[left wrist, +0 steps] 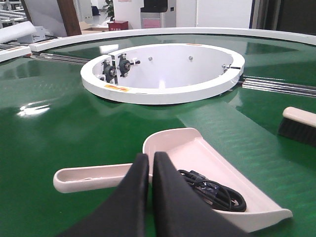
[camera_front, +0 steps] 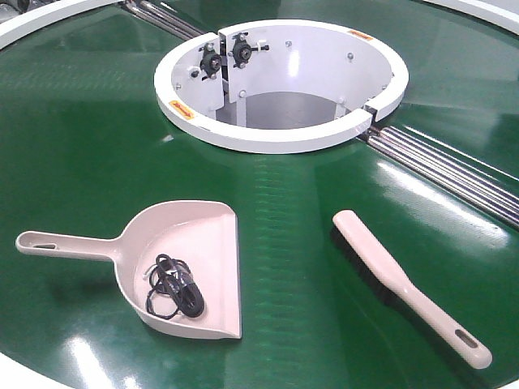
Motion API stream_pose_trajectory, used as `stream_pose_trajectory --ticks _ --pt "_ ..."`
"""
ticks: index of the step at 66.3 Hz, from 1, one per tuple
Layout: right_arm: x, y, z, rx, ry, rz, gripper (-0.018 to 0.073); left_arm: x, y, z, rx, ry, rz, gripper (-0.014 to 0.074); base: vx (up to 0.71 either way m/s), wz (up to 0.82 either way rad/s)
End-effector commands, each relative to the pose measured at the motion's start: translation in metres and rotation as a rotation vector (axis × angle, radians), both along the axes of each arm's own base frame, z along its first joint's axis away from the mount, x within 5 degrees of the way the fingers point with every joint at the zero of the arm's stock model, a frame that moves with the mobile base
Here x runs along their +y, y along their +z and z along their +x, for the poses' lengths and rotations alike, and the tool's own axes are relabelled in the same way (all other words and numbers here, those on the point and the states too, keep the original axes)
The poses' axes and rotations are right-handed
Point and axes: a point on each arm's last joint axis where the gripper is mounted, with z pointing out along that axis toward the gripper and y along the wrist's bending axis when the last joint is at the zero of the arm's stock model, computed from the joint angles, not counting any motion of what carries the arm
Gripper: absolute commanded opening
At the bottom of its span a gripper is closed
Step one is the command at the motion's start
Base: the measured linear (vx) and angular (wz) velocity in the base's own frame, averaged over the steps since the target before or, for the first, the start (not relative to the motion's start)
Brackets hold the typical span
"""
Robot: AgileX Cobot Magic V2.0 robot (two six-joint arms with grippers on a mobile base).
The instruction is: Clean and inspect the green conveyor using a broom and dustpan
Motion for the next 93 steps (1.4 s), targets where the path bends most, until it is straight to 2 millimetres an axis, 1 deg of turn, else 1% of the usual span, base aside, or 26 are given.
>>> stream_pose_trajectory --ticks 1,19,25,31,35,42,46,49,55,76,93 --pt "0.000 0.014 -0.001 -0.080 0.003 0.013 -0.0010 0.000 0.015 0.001 -0.081 0.003 -0.049 -0.0008 0.00 0.00" --pt "0.000 0.014 -0.001 -0.079 0.003 0.013 -0.0010 0.000 0.015 0.001 -0.081 0.003 -0.049 -0.0008 0.00 0.00" --pt "0.000 0.014 -0.001 -0.079 0.003 0.013 -0.0010 0.000 0.010 0.002 -0.067 0.010 -0.035 -0.0008 0.00 0.00" --pt "0.000 0.014 -0.001 -0.079 0.003 0.013 -0.0010 0.003 -0.004 0.005 -0.039 0.068 -0.031 -0.0008 0.00 0.00" --pt "0.000 0.014 -0.001 -0.079 0.003 0.013 -0.0010 0.007 -0.014 0.007 -0.036 0.129 -0.065 -0.0008 0.00 0.00" --pt "0.000 0.013 -0.001 -0.076 0.002 0.012 -0.0010 0.014 -0.034 0.008 -0.081 0.240 -0.114 -0.0008 0.00 0.00" --pt "0.000 0.013 -0.001 -0.076 0.002 0.012 -0.0010 0.017 -0.051 0.007 -0.109 0.279 -0.146 -0.0008 0.00 0.00" --pt "0.000 0.013 -0.001 -0.076 0.002 0.012 -0.0010 0.018 -0.057 0.005 -0.108 0.294 -0.174 -0.0008 0.00 0.00" --pt "0.000 0.013 -0.001 -0.076 0.002 0.012 -0.0010 0.017 -0.060 0.001 -0.087 0.291 -0.169 -0.0008 0.00 0.00" --pt "0.000 0.013 -0.001 -0.076 0.002 0.012 -0.0010 0.013 -0.061 0.001 -0.079 0.217 -0.104 -0.0008 0.00 0.00" --pt "0.000 0.013 -0.001 -0.076 0.002 0.012 -0.0010 0.013 -0.060 0.001 -0.080 0.212 -0.110 -0.0008 0.00 0.00"
